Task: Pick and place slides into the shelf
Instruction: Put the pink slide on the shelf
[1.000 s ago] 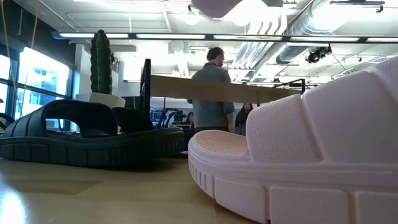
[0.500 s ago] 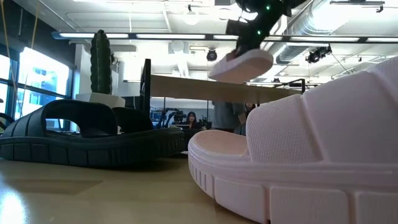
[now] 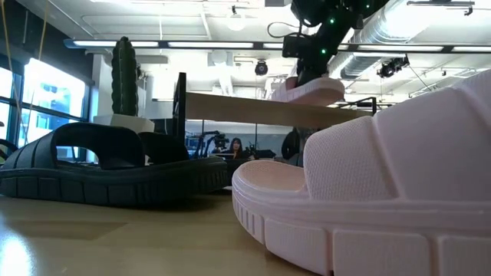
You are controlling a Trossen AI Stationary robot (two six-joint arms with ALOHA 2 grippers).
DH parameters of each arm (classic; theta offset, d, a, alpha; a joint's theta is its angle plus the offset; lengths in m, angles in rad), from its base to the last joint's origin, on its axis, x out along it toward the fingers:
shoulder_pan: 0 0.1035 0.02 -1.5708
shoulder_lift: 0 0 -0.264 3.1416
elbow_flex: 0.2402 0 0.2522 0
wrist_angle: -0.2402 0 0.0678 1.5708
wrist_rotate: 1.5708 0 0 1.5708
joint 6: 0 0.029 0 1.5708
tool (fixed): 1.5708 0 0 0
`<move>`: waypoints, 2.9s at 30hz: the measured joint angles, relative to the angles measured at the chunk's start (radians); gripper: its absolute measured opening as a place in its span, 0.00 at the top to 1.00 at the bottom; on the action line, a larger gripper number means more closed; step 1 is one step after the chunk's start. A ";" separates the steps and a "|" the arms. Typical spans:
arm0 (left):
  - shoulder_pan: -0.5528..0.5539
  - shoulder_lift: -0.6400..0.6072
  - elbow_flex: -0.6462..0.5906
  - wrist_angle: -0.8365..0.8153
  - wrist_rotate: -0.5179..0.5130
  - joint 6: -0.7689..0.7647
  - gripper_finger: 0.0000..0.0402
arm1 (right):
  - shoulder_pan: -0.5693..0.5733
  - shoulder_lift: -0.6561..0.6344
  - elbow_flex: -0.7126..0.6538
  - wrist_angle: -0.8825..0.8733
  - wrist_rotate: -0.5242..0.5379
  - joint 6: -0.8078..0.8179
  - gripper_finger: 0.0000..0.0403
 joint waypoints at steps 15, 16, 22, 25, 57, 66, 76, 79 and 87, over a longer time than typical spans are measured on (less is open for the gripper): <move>0.000 0.000 0.000 0.000 0.000 0.000 0.99 | 0.000 0.014 0.000 -0.057 -0.034 0.061 1.00; 0.000 0.000 0.000 0.000 0.000 0.000 0.99 | 0.000 0.014 0.000 -0.060 -0.035 0.061 1.00; 0.000 0.000 0.000 0.000 0.000 0.000 0.99 | 0.000 0.014 0.000 -0.076 -0.037 0.062 1.00; 0.000 0.000 0.000 0.000 0.000 0.000 0.99 | 0.000 0.014 0.000 -0.096 -0.054 0.054 0.99; 0.000 0.000 0.000 0.000 0.000 0.000 0.99 | 0.000 0.010 0.122 -0.309 -0.180 0.164 0.63; 0.000 0.000 0.000 0.000 0.000 0.000 0.99 | 0.013 0.010 0.191 -0.489 -0.252 0.258 0.63; 0.000 0.000 0.000 0.000 0.000 0.000 0.99 | 0.099 0.010 0.362 -0.654 -0.180 0.345 0.63; 0.000 0.000 0.000 0.000 0.000 0.000 0.99 | 0.142 0.010 0.436 -0.720 -0.179 0.378 0.63; 0.000 0.000 0.000 0.000 0.000 0.000 0.99 | 0.305 0.006 0.636 -0.956 -0.199 0.496 0.63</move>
